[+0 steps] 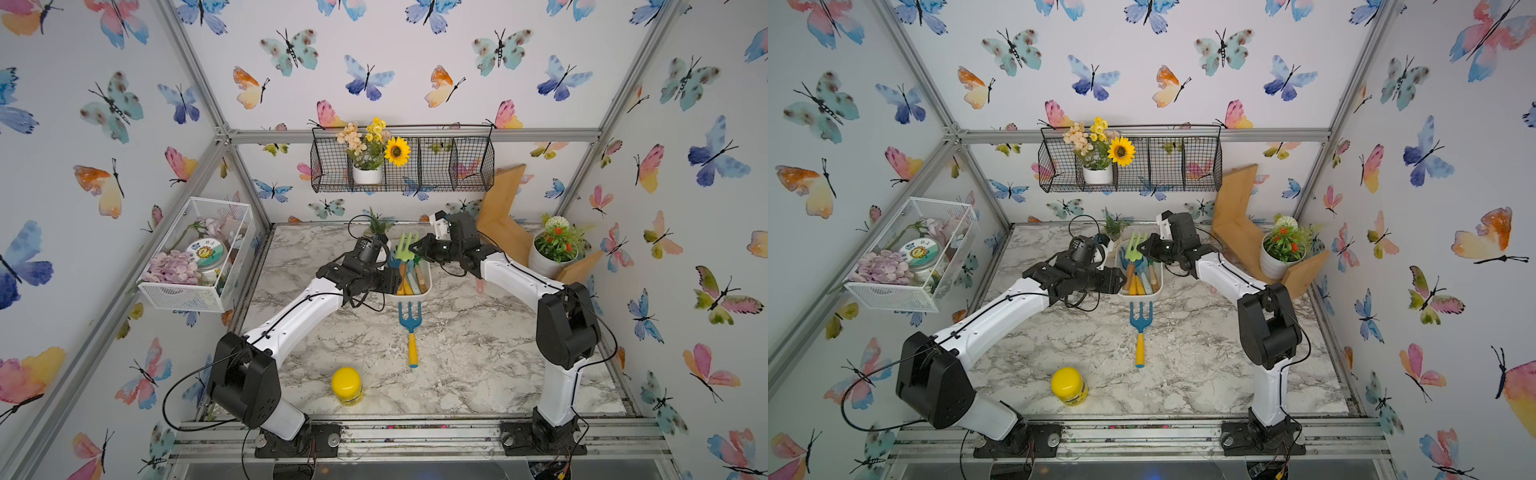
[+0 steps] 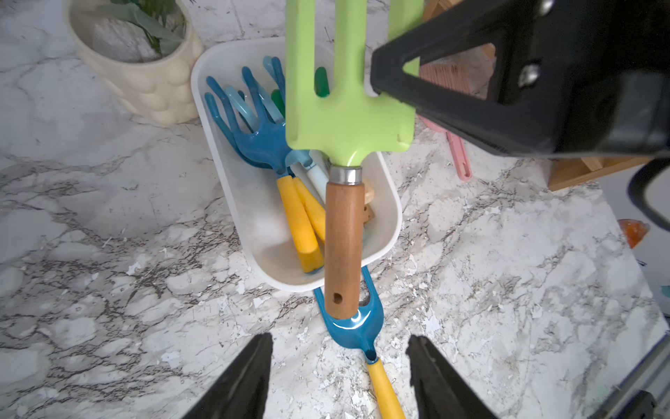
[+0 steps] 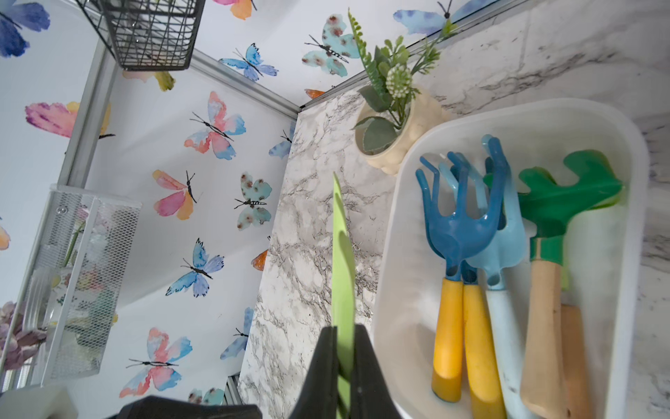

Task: Take the hand rake out of the storage box
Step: Pick up the rake from the storage box.

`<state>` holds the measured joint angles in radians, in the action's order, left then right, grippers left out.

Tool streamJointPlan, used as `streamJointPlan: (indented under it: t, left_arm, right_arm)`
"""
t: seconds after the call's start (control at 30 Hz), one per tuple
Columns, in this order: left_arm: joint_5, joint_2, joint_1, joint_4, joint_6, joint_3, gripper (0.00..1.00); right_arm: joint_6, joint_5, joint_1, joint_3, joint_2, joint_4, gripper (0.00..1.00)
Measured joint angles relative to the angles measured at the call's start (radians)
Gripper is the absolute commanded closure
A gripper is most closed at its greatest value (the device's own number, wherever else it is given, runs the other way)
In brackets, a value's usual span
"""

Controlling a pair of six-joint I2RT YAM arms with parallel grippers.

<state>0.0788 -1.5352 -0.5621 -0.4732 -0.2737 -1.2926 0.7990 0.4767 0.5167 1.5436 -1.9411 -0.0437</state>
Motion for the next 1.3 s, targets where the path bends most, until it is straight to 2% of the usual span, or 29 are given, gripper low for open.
streamJointPlan:
  t: [0.27,0.67,0.9,1.1,1.3]
  left_arm:
    - [-0.201,-0.100,-0.054,-0.010,0.014,-0.055,0.33]
    - [-0.307,-0.197,-0.088,-0.016,0.031,-0.150,0.37]
    - [-0.329,-0.222,-0.093,-0.018,0.046,-0.149,0.56]
    - [-0.329,-0.228,-0.095,-0.019,0.055,-0.149,0.66]
    - [-0.324,-0.233,-0.095,-0.023,0.066,-0.149,0.83]
  right_arm:
    - [0.099,-0.044,0.016,0.000,0.000,-0.001,0.92]
    - [0.162,-0.059,0.034,0.000,0.000,0.000,0.92]
    - [0.177,-0.059,0.035,0.000,0.000,0.001,0.92]
    - [0.181,-0.058,0.040,0.001,0.000,0.006,0.92]
    - [0.177,-0.060,0.046,0.006,0.000,0.006,0.90]
